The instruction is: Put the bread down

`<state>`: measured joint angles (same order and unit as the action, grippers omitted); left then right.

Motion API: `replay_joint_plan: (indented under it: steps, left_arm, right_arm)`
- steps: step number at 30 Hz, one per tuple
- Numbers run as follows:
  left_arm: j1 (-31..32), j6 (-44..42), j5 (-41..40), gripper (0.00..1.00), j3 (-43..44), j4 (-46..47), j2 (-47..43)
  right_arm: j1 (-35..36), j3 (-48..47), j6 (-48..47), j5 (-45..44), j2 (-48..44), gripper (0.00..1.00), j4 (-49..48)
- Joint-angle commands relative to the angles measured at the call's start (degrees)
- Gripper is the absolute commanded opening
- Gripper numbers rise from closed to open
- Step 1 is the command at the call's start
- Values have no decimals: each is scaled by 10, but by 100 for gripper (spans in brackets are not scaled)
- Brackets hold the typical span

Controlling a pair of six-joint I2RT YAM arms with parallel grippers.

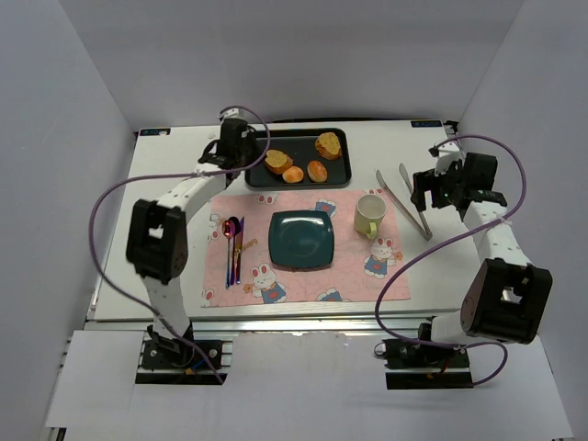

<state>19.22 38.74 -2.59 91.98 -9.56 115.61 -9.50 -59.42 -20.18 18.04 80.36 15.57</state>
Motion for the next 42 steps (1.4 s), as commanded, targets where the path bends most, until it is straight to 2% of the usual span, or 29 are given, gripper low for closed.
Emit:
replay_joint_plan:
  steps: [1,3,4,5,6,7,8,10,11,16,18,22,29,36,39,41,42]
  left_arm:
    - [-3,-42,12,0,-96,31,-164]
    - [-4,-46,10,0,-158,45,-250]
    - [-5,-51,1,0,-220,46,-282]
    - [-5,-55,-7,2,-252,43,-342]
    - [-6,-56,-21,14,-310,39,-372]
    - [-6,-54,-29,31,-339,36,-401]
    - [-6,-52,-35,58,-368,30,-430]
    - [-7,-39,-49,70,-447,26,-511]
    - [-7,-32,-54,74,-470,19,-534]
    - [-7,33,-73,74,-607,19,-665]
    - [-7,46,-77,74,-627,19,-686]
    - [-7,42,-93,75,-627,-6,-701]
    - [-7,26,-90,75,-604,-15,-672]
    - [-7,26,-94,75,-603,-15,-669]
    - [-7,29,-91,75,-607,-12,-671]
    - [-7,30,-91,75,-607,-12,-672]
    - [-7,29,-91,75,-607,-12,-672]
  right_arm:
    - [-18,-5,-150,79,2,89,30]
    - [-21,-9,-215,97,21,89,63]
    - [-22,-11,-229,107,28,87,74]
    - [-22,-16,-229,107,42,81,73]
    - [-22,-17,-225,102,48,79,65]
    - [-22,-18,-217,100,58,78,60]
    - [-22,-17,-214,97,61,78,54]
    - [-21,-14,-202,81,78,89,30]
    - [-18,-17,-181,70,85,89,21]
    - [9,-57,-175,-14,159,89,18]
    - [15,-79,-183,-33,177,89,22]
    - [19,-111,-174,-37,225,89,19]
    - [30,-168,-158,-35,305,89,36]
    - [31,-164,-170,1,321,88,63]
    - [33,-155,-171,-9,331,84,60]
    - [33,-156,-170,-19,343,70,60]
    - [33,-158,-169,-21,346,70,61]
